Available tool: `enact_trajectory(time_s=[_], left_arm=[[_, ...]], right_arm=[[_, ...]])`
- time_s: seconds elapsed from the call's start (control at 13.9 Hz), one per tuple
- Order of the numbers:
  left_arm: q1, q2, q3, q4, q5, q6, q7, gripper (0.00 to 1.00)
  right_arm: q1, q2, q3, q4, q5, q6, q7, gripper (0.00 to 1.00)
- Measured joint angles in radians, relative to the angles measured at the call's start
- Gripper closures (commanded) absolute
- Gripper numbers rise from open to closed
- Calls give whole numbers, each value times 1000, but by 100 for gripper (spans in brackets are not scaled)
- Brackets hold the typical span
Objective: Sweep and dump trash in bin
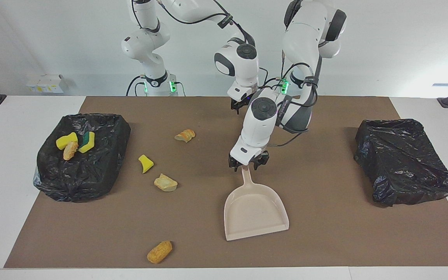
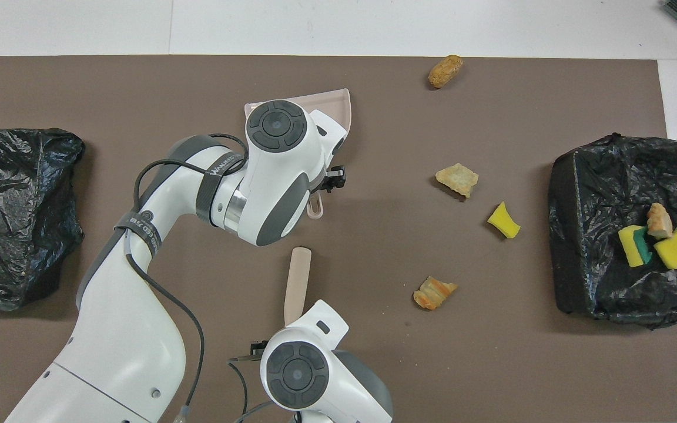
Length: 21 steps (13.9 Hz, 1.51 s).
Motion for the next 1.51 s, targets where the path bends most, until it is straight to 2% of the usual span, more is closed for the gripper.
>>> enact_trajectory(time_s=[0.07,0.29,0.5,0.79,0.93,1.22,1.51], left_arm=[[1,0,2,0,1,0,0,100],[10,-1,6,0,2,-3,43,100],[38,-31,12,2,4,-67,237,100],[142,-148,19,-3,4,-196,639,100],[193,-200,22,-32,5,-220,808,100],[309,-325,25,-119,5,-277,1133,100],[358,-361,26,-155,46,-328,1370,100]], right_arm=[[1,1,0,1,0,0,0,46],[1,4,0,1,0,0,1,97],[1,8,-1,1,0,-2,2,100],[-3,-4,-9,16,0,-44,2,100],[-28,-48,-18,27,0,-125,3,100],[-154,-185,-22,34,-2,-359,3,100],[-257,-231,-26,35,-76,-502,-1,100]])
